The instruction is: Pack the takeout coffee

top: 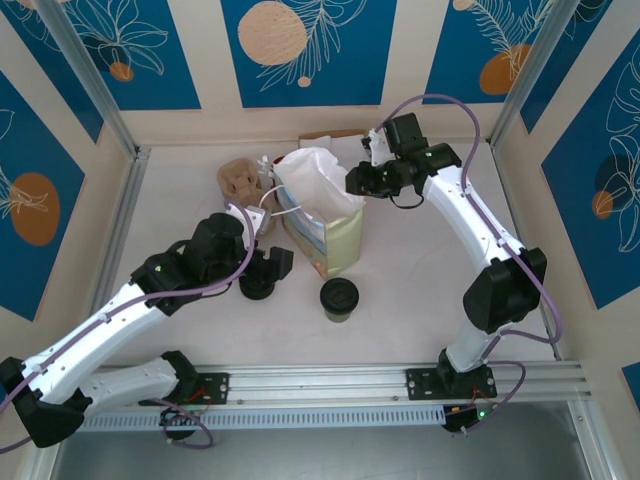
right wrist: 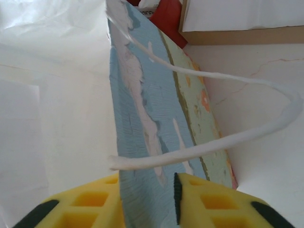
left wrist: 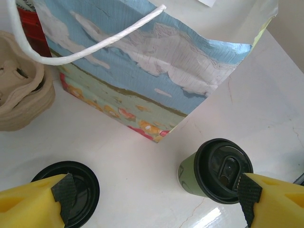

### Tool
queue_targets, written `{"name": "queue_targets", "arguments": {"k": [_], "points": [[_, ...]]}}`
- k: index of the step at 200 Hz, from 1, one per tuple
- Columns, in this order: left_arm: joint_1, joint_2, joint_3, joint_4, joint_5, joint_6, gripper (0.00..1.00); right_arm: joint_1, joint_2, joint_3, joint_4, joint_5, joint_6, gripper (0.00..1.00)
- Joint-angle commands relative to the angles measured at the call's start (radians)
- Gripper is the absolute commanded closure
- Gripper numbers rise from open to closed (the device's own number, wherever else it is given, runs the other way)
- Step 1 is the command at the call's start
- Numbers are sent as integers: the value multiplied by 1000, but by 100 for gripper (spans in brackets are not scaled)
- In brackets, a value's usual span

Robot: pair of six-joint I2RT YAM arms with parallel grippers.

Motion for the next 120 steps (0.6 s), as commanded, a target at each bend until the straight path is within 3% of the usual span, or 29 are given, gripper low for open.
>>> {"name": "queue_targets", "arguments": {"k": [1, 46, 120], "points": [[14, -15, 19, -7, 3, 11, 11, 6, -26, 29, -23, 82, -24, 75], [20, -16, 8, 3, 13, 0, 11, -4, -93, -1, -30, 189, -40, 85], [27, 0, 2, 14, 26, -5, 10, -51, -193, -159, 50, 221, 8, 91]]}}
